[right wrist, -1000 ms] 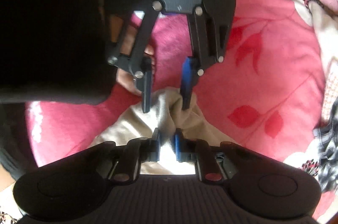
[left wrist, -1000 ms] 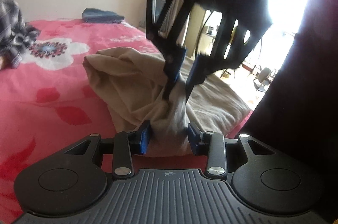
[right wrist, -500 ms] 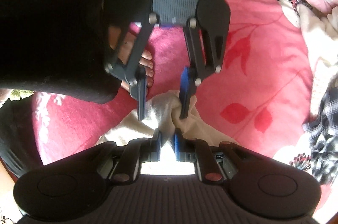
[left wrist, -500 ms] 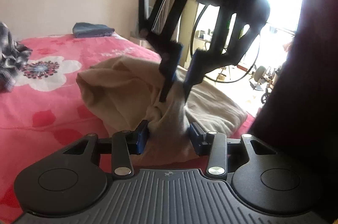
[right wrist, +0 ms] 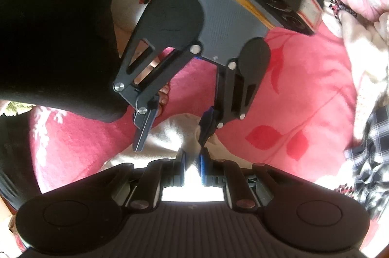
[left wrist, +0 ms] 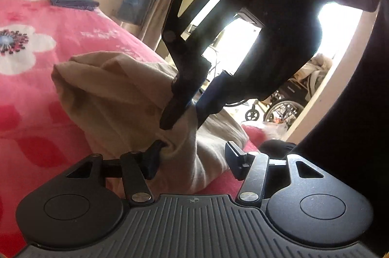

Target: Fold clothes

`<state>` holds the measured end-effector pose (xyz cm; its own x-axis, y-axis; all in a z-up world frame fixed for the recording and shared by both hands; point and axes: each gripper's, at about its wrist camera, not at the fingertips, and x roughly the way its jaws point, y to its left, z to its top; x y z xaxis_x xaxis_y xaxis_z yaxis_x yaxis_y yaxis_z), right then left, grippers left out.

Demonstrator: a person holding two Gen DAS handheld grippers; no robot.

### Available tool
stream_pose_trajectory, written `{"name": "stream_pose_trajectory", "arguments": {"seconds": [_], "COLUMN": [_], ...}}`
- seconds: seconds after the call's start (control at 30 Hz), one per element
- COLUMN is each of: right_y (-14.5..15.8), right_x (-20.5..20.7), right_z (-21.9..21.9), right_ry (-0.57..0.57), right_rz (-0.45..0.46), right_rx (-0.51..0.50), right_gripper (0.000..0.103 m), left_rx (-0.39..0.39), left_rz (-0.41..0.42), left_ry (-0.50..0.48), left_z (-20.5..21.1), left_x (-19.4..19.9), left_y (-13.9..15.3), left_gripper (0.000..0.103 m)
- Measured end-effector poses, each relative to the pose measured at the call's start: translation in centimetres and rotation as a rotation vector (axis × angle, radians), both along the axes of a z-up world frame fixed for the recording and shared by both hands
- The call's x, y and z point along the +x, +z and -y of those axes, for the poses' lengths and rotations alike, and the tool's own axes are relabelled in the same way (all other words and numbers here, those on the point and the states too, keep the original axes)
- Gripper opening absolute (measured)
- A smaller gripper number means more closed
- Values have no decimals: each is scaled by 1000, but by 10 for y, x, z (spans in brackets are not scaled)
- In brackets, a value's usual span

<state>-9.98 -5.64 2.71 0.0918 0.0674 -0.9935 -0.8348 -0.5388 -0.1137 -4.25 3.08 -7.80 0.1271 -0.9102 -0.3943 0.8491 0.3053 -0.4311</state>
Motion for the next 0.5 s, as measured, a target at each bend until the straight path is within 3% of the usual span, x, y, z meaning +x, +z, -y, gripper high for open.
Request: {"name": "stream_pose_trajectory", "arguments": {"seconds": [0.1,0.27,0.4,0.5], "right_y": [6,10,8,5], "right_x": [1,-2,0,2], "right_z": [3,10,14,15], "right_ry": [-12,9,23,8], "right_rz": [-10,-6,-1,-4], "right_rx": [13,32,28,47], "right_gripper": [12,12,12,12], "left_rx": [-33,-2,-93,-119], "left_rz": [2,49,-152,-224], "left_ry": [39,-68,-117,-100], "left_z": [-3,20,20,16], "left_x": [-1,0,24,27], "left_y": [1,3,-7,-18], "left_gripper": [51,53,55,57]}}
